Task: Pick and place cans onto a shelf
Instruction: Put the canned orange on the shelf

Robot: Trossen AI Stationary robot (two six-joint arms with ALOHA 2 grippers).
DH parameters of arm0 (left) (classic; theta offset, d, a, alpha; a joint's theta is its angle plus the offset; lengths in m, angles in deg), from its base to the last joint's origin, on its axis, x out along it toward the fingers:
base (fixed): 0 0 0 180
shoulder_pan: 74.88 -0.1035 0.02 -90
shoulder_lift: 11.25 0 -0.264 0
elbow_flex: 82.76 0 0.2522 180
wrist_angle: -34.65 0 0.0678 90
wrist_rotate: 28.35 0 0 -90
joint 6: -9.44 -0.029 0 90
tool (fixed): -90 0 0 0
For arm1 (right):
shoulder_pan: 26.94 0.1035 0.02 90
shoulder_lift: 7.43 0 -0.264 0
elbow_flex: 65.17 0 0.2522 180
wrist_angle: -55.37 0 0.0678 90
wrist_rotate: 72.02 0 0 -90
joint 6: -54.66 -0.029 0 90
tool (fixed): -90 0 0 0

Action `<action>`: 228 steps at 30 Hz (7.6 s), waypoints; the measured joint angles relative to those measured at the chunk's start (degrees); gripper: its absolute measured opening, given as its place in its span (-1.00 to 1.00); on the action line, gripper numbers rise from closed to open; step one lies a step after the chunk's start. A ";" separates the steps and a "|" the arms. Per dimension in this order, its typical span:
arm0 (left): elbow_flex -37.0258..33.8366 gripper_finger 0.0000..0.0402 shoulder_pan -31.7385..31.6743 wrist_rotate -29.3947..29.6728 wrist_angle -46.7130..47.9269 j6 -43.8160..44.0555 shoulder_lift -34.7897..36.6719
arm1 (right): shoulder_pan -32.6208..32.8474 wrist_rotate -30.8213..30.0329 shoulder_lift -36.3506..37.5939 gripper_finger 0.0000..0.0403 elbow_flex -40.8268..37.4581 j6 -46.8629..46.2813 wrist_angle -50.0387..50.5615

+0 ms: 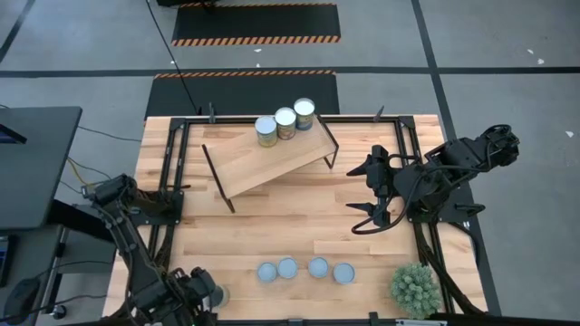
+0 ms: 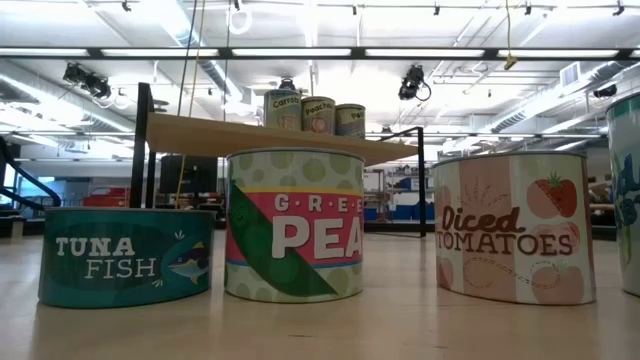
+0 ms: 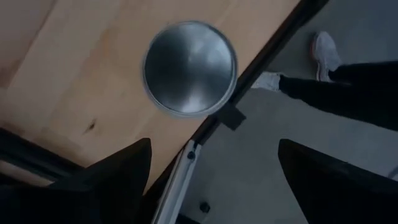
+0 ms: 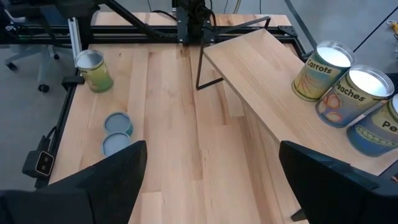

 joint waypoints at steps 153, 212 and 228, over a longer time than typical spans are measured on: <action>-23.10 -0.85 -42.96 1.13 -19.24 -63.16 12.21 | -0.72 -1.51 0.00 0.85 0.00 -3.43 -0.89; -17.53 0.99 -40.20 1.18 -18.63 -59.41 5.59 | -0.72 -1.53 -0.02 0.85 -0.02 -2.91 -3.04; -17.51 0.99 -39.56 1.62 -20.68 -59.52 3.26 | -0.72 -1.51 -0.02 0.85 -0.02 -2.43 -3.01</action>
